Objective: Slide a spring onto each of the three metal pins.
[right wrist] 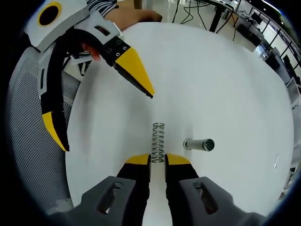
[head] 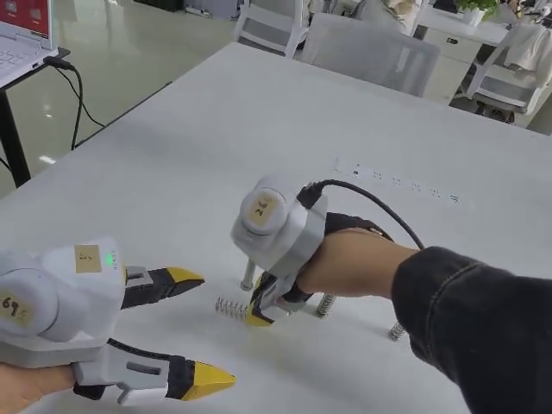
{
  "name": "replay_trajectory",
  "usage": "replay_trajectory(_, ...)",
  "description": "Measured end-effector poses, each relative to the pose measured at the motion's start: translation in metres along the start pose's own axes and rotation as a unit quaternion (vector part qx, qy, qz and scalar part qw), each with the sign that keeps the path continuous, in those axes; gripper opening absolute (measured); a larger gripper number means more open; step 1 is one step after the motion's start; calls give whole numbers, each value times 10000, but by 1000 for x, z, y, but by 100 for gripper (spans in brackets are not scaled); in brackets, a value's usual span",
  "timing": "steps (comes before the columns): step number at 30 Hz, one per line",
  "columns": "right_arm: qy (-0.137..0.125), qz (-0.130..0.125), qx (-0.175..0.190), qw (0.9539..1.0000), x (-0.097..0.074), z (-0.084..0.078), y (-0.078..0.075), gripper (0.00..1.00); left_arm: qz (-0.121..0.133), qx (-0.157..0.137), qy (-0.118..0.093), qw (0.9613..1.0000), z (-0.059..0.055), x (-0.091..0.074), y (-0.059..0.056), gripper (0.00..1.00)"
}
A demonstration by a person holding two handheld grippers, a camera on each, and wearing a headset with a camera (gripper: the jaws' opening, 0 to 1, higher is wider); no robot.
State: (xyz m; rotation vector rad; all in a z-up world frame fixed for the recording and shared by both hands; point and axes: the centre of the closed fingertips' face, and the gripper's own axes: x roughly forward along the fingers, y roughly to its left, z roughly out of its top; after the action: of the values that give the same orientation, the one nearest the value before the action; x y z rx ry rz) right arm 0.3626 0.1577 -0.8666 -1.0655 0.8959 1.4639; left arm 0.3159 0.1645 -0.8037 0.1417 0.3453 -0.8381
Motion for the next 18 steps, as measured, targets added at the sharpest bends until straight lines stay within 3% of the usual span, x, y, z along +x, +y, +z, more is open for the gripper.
replay_trajectory(10, 0, -30, -86, 10000, 0, -1, 2, 8, -1, -8, 17, 10000, -2, 0, 0, 65)
replay_trajectory(18, 30, 33, -188, 9998, -14, -5, 12, 8, -12, -11, 38, 10000, -4, 1, -1, 63)
